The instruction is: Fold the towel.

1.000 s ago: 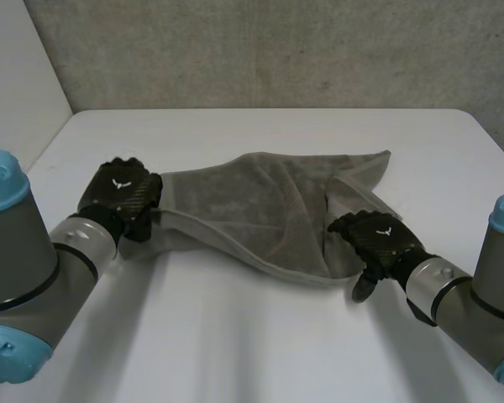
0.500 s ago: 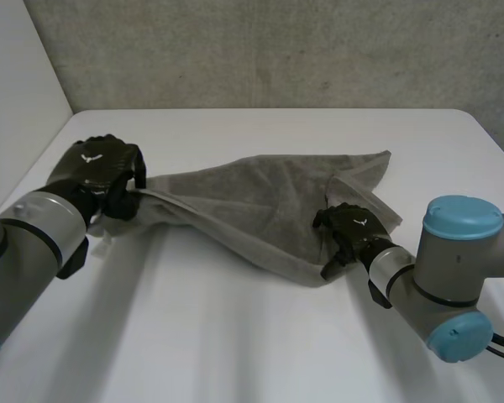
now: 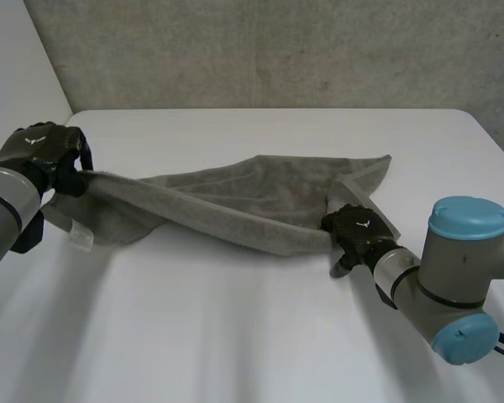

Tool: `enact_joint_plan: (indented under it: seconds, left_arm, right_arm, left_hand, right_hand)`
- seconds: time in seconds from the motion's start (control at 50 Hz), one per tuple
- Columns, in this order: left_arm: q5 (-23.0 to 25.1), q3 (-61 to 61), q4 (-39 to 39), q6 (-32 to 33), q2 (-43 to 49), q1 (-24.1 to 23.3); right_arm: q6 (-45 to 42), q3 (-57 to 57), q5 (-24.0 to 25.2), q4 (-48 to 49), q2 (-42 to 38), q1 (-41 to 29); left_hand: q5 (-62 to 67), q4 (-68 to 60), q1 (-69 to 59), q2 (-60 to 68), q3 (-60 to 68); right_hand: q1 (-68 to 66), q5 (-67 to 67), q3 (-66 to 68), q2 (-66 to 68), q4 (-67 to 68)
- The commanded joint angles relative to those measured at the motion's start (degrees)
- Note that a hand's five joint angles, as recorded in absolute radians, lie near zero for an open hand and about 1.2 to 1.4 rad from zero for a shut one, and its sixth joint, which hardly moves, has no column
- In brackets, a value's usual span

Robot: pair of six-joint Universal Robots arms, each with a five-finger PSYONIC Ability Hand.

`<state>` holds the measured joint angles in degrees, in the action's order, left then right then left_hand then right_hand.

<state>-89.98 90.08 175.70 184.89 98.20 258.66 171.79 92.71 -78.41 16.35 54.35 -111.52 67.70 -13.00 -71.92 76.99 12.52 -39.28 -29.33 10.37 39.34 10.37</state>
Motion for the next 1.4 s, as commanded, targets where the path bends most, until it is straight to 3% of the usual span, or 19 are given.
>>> enact_joint_plan:
  seconds: [0.02, 0.16, 0.44, 0.54, 0.66, 0.78, 0.98, 1.18, 1.4]
  left_arm:
    - [-0.02, 0.01, 0.00, -0.06, 0.50, 0.00]
    - [-0.02, -0.08, 0.00, 0.03, 0.50, 0.53]
    - [0.07, 2.47, -0.18, 0.21, 0.59, 0.53]
    - [1.73, 4.83, -0.27, 0.29, -0.20, -0.17]
    - [4.11, 6.51, -0.44, 0.29, -1.17, -0.53]
    - [5.43, 7.74, -2.90, 0.21, -2.13, -3.42]
    - [5.87, 8.36, -5.54, 0.38, -7.58, -4.74]
    - [5.96, 6.07, -5.63, 0.47, -7.76, -4.92]
    - [5.69, -4.10, -5.45, 5.65, 12.52, -6.06]
  right_arm:
    - [-0.58, -0.25, 1.51, 0.43, -0.04, -0.01]
    - [-3.29, -1.13, 1.77, 0.61, 0.05, 0.77]
    - [-9.63, 0.54, 3.00, -0.97, 10.25, 7.54]
    - [-16.29, 0.36, 8.35, -9.47, 14.98, 10.78]
    - [-21.49, 0.80, 11.34, -15.82, 20.52, 15.89]
    - [-22.64, 1.15, 12.76, -17.23, 25.28, 18.44]
    - [-24.12, -1.56, 22.85, -28.03, 36.08, 25.82]
    - [-31.51, -1.75, 24.62, -31.56, 35.47, 25.56]
    - [-43.03, -11.22, 21.20, -31.91, 16.78, 21.97]
  left_hand:
    - [2.30, 3.00, -8.08, 3.01, -2.52]
    - [2.30, 3.00, -8.08, 3.01, -2.52]
    - [2.30, 3.00, -8.08, 3.01, -2.52]
    - [2.30, 3.00, -8.08, 3.01, -2.52]
    - [2.30, 3.00, -8.08, 3.01, -2.52]
    - [2.30, 3.00, -8.08, 3.01, -2.52]
    - [2.30, 3.00, -8.08, 3.01, -2.52]
    - [2.30, 3.00, -8.08, 3.01, -2.52]
    - [2.30, 3.00, -8.08, 3.01, -2.52]
  right_hand:
    - [-8.82, -8.77, -0.37, 8.76, -0.37]
    - [-32.35, -32.30, -0.37, 32.29, -0.37]
    - [-40.72, -40.67, -0.37, 40.66, -0.37]
    - [-40.45, -40.40, -0.37, 40.39, -0.37]
    - [-40.72, -40.67, -0.37, 40.66, -0.37]
    - [-40.72, -40.67, -0.37, 40.66, -0.37]
    - [-40.72, -40.67, -0.37, 40.66, -0.37]
    - [-39.77, -39.73, -0.37, 39.71, -0.37]
    - [-37.25, -37.20, -0.37, 37.19, -0.37]
